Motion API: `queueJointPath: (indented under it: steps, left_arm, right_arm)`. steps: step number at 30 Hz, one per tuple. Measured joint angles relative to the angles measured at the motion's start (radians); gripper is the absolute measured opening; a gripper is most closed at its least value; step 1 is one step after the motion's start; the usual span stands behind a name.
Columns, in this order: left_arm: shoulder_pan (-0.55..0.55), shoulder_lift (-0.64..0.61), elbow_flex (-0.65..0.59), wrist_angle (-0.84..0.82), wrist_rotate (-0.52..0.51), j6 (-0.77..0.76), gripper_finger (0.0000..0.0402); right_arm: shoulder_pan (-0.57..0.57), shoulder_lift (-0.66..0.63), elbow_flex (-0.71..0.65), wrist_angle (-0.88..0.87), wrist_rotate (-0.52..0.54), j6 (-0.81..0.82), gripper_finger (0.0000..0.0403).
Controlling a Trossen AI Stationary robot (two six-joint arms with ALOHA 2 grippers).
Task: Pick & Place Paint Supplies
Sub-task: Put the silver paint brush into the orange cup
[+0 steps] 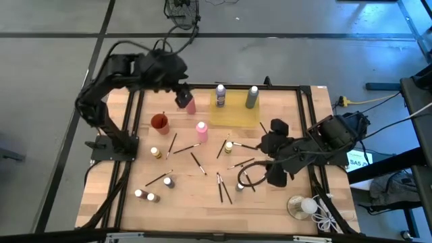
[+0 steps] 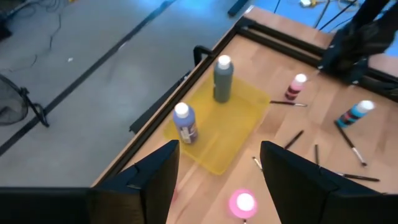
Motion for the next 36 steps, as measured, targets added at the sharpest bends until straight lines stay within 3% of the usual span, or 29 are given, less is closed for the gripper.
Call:
queueJointPath:
  steps: [4,7,13,17,23,32,36]
  left_arm:
    - [-0.097,-0.012,0.0,-0.026,-0.091,-0.05,0.022]
    - [-0.16,-0.012,0.0,-0.062,-0.165,-0.106,0.0221]
    - [-0.27,-0.007,0.0,-0.098,-0.264,-0.226,0.0217]
    - [-0.343,-0.007,-0.001,-0.098,-0.303,-0.304,0.0216]
    - [-0.479,-0.007,-0.037,-0.094,-0.395,-0.398,0.0214]
    - [-0.698,0.003,-0.093,-0.073,-0.579,-0.492,0.0202]
    - [-0.761,0.005,-0.139,-0.068,-0.588,-0.528,0.0194]
  right_arm:
    - [0.013,0.014,-0.001,-0.005,-0.211,0.037,0.0234]
    - [0.042,0.038,-0.002,-0.005,-0.337,-0.059,0.0234]
    - [0.1,0.06,-0.002,-0.005,-0.452,-0.31,0.0234]
    - [0.133,0.059,-0.002,-0.005,-0.457,-0.419,0.0234]
    - [0.168,0.057,-0.028,-0.004,-0.433,-0.435,0.0234]
    - [0.155,0.059,-0.313,-0.004,-0.36,-0.555,0.0234]
    - [0.124,0.059,-0.457,-0.005,-0.355,-0.588,0.0234]
